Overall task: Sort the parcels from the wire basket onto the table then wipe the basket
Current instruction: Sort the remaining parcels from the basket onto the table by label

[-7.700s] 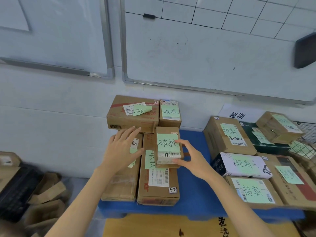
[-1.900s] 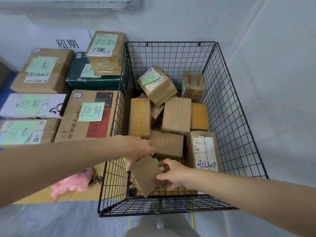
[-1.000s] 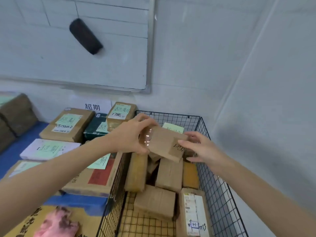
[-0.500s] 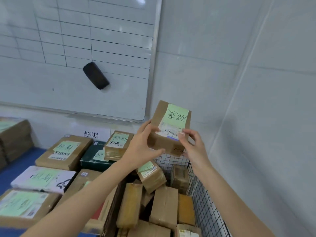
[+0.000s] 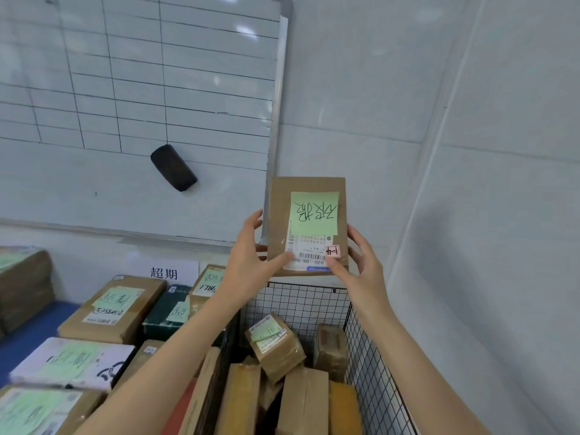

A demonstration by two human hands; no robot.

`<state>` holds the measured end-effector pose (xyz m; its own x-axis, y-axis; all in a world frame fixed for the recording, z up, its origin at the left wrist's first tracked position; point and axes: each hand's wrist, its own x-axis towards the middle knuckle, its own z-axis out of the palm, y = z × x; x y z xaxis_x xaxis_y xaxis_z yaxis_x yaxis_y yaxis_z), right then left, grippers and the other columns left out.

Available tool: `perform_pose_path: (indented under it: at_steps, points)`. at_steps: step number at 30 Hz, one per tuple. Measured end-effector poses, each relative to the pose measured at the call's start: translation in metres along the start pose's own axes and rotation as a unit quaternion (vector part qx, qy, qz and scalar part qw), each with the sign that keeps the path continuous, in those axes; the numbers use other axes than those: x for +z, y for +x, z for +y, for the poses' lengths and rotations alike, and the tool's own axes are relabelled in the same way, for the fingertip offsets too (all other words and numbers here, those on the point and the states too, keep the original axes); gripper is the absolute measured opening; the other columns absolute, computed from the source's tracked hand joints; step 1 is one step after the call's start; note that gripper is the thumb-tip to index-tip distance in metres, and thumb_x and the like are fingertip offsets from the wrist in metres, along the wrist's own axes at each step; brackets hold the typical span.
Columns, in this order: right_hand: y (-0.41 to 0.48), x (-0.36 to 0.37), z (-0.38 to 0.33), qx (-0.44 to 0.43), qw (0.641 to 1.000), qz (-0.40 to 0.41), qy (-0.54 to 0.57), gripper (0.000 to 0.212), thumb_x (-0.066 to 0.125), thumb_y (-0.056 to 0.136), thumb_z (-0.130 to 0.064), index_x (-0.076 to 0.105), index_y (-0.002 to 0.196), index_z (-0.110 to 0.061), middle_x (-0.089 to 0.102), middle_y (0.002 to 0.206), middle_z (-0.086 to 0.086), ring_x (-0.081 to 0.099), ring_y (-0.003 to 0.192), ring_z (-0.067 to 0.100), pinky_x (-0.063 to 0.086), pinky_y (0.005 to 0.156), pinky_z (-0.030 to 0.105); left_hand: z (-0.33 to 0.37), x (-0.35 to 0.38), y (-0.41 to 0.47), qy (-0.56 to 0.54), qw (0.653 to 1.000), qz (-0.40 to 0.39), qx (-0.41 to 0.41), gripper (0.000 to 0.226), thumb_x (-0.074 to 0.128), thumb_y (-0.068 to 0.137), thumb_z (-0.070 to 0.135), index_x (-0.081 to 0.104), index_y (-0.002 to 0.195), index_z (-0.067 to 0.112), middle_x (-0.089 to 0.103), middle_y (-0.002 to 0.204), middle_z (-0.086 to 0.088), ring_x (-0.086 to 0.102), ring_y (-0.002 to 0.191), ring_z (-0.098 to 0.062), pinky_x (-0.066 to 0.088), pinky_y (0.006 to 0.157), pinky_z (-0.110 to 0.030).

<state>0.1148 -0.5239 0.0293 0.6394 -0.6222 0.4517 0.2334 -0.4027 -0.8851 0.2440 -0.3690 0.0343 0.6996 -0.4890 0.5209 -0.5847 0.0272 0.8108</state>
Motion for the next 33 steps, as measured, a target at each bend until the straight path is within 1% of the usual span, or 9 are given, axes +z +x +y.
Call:
perform_pose_path:
  at_steps: [5, 8, 12, 15, 17, 22, 28, 30, 33]
  points:
    - [0.001, 0.002, 0.000, -0.023, 1.000, -0.021, 0.000, 0.068, 0.072, 0.089, -0.017, 0.040, 0.136, -0.054, 0.044, 0.146, -0.020, 0.040, 0.136, 0.004, 0.050, 0.087, 0.020, 0.003, -0.008, 0.001, -0.012, 1.000, -0.011, -0.008, 0.077, 0.079, 0.081, 0.029, 0.031, 0.140, 0.039, 0.047, 0.130, 0.024, 0.056, 0.099, 0.008, 0.058, 0.079, -0.030]
    - [0.002, 0.004, 0.003, -0.008, 0.998, -0.053, 0.017, 0.069, 0.071, 0.090, -0.029, 0.035, 0.137, -0.065, 0.044, 0.147, -0.020, 0.042, 0.136, 0.006, 0.043, 0.104, 0.034, 0.001, -0.011, 0.000, -0.033, 0.999, -0.006, -0.020, 0.074, 0.080, 0.080, 0.024, 0.032, 0.133, 0.044, 0.049, 0.126, 0.024, 0.059, 0.099, 0.002, 0.054, 0.071, -0.022]
    - [0.008, 0.004, 0.000, -0.006, 0.997, -0.071, 0.001, 0.064, 0.065, 0.094, -0.034, 0.032, 0.131, -0.073, 0.050, 0.142, -0.015, 0.053, 0.125, 0.004, 0.049, 0.103, 0.037, -0.001, -0.015, 0.000, -0.045, 0.998, -0.014, -0.035, 0.080, 0.079, 0.082, 0.022, 0.028, 0.137, 0.047, 0.051, 0.121, 0.021, 0.066, 0.093, -0.006, 0.054, 0.070, -0.024]
    - [0.015, 0.003, -0.001, -0.017, 0.998, -0.059, -0.007, 0.061, 0.063, 0.095, -0.031, 0.035, 0.138, -0.063, 0.052, 0.141, -0.015, 0.057, 0.120, 0.005, 0.051, 0.098, 0.031, -0.002, -0.020, 0.005, -0.052, 0.998, -0.025, -0.037, 0.087, 0.079, 0.081, 0.026, 0.024, 0.146, 0.045, 0.054, 0.121, 0.018, 0.067, 0.096, -0.011, 0.057, 0.079, -0.035]
    - [0.018, 0.004, -0.004, -0.024, 0.998, -0.053, -0.001, 0.059, 0.064, 0.094, -0.028, 0.038, 0.141, -0.053, 0.052, 0.139, -0.019, 0.057, 0.120, 0.006, 0.052, 0.096, 0.030, -0.001, -0.023, 0.009, -0.056, 0.998, -0.027, -0.033, 0.086, 0.079, 0.081, 0.027, 0.024, 0.145, 0.046, 0.054, 0.124, 0.015, 0.062, 0.106, -0.010, 0.054, 0.083, -0.030]
    - [0.026, 0.006, -0.012, -0.022, 0.998, -0.046, 0.042, 0.048, 0.067, 0.092, -0.023, 0.047, 0.131, -0.040, 0.058, 0.126, -0.024, 0.057, 0.116, -0.002, 0.052, 0.100, 0.041, 0.001, -0.032, 0.027, -0.093, 0.996, 0.002, -0.017, 0.070, 0.078, 0.083, 0.016, 0.034, 0.134, 0.037, 0.036, 0.144, 0.009, 0.041, 0.133, -0.017, 0.042, 0.097, -0.032]
    - [0.039, 0.008, -0.018, -0.035, 0.998, -0.053, 0.020, 0.041, 0.068, 0.092, -0.018, 0.052, 0.128, -0.033, 0.061, 0.121, -0.026, 0.056, 0.115, -0.006, 0.052, 0.101, 0.042, 0.009, -0.043, 0.045, -0.114, 0.993, 0.005, 0.003, 0.078, 0.079, 0.080, 0.011, 0.029, 0.133, 0.037, 0.047, 0.132, 0.016, 0.055, 0.117, -0.003, 0.052, 0.087, -0.022]
    - [0.044, 0.008, -0.021, -0.041, 0.998, -0.051, 0.012, 0.040, 0.068, 0.093, -0.018, 0.054, 0.128, -0.031, 0.062, 0.123, -0.023, 0.056, 0.117, -0.004, 0.052, 0.101, 0.042, 0.012, -0.046, 0.049, -0.109, 0.994, 0.002, 0.002, 0.085, 0.080, 0.079, 0.013, 0.027, 0.137, 0.047, 0.048, 0.127, 0.017, 0.057, 0.112, -0.001, 0.053, 0.088, -0.027]
    - [0.050, 0.006, -0.024, -0.054, 0.997, -0.048, 0.002, 0.038, 0.067, 0.093, -0.017, 0.056, 0.127, -0.028, 0.063, 0.123, -0.019, 0.057, 0.117, -0.002, 0.052, 0.100, 0.037, 0.012, -0.052, 0.054, -0.120, 0.993, 0.009, -0.014, 0.072, 0.081, 0.079, 0.017, 0.038, 0.129, 0.044, 0.050, 0.127, 0.011, 0.059, 0.112, -0.007, 0.054, 0.095, -0.043]
